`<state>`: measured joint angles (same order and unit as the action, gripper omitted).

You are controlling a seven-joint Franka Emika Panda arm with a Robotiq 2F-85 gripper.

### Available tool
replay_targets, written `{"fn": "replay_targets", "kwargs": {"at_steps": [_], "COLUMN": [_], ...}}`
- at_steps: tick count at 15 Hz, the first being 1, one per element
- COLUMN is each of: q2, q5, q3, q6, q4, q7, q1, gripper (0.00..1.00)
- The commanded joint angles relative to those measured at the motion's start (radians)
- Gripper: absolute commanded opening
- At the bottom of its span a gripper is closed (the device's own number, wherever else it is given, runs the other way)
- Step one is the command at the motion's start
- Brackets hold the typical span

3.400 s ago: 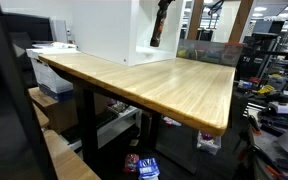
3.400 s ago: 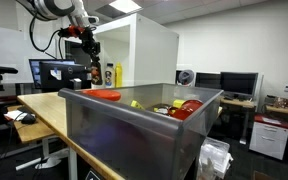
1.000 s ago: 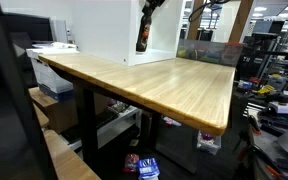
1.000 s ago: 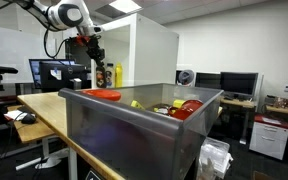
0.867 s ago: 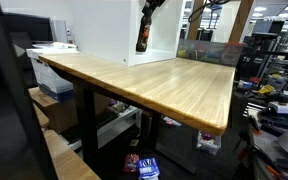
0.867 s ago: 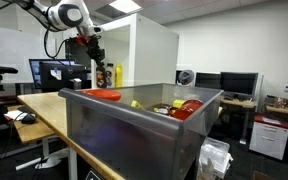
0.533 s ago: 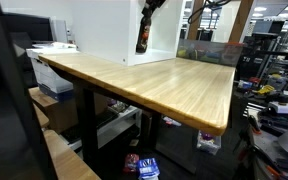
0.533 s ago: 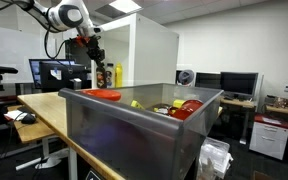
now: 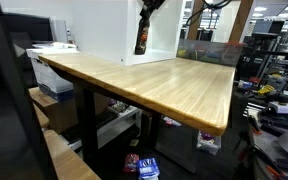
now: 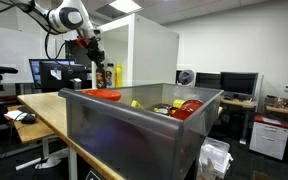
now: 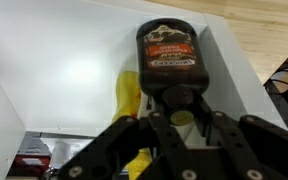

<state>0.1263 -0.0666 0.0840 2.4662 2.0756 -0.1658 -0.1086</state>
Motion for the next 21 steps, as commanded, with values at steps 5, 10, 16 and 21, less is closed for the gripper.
{"fn": "replay_targets", "kwargs": {"at_steps": [5,10,16,21], "q2": [-0.022,-0.021,0.023,0.103], "q5": [-0.029,-0.048,-0.029,-0.007], "q3": [0.011,0.011,0.009,0.003], "q6": [0.041,0.067,0.021,-0.078], "q4": [-0.007,0.002,0.022,0.056], "q7": [-0.023,-0.032,-0.005,0.047], "q1": [0.021,0.024,0.017,0.011], "gripper": [0.59,0.84,1.0,1.0]}}
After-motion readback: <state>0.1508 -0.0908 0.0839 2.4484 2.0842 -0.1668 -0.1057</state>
